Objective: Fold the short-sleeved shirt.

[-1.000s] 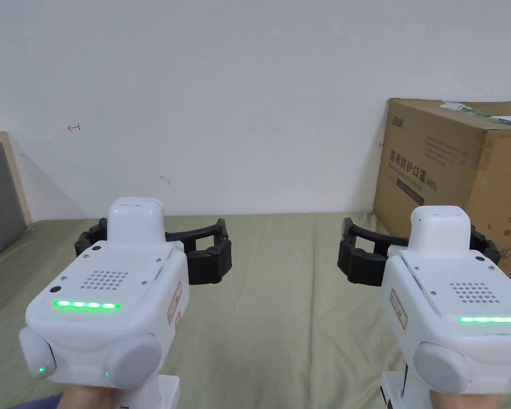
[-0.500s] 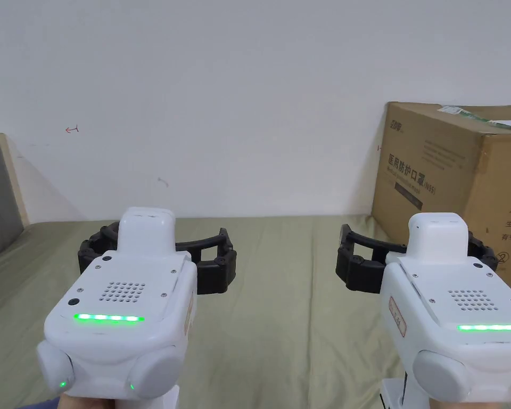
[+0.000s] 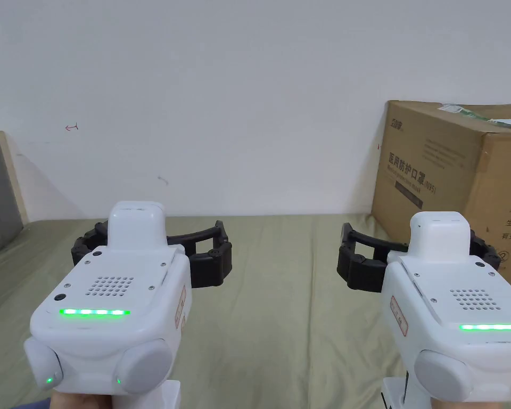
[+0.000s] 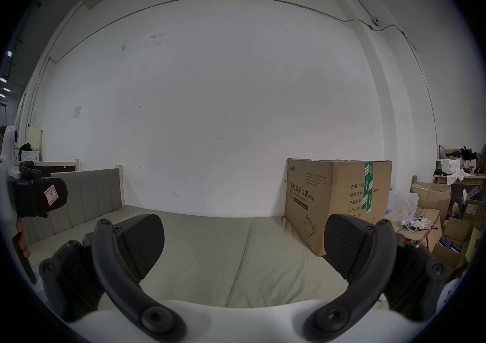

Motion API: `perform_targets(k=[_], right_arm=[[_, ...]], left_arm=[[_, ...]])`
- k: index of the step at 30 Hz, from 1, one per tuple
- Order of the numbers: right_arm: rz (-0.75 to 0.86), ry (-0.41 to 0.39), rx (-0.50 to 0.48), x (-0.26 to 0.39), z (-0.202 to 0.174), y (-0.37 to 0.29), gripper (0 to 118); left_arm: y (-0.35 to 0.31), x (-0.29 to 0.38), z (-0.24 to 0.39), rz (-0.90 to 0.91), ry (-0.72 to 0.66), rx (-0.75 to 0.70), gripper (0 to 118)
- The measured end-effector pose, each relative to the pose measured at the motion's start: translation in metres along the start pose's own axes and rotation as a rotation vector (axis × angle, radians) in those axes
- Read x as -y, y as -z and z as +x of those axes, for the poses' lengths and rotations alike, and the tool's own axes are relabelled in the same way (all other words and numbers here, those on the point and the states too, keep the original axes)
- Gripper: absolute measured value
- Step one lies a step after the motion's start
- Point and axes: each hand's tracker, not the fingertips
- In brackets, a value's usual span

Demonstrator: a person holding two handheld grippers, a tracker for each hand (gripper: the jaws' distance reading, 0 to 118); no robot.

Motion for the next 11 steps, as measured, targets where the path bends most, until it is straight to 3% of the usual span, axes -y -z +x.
perform_targets(k=[11], right_arm=[[0.0,-0.005,-0.006,0.0007,-0.0017,-0.0009,118]], left_arm=[[-0.0026,0.0057,0.0061,0.044,0.052,-0.059,118]])
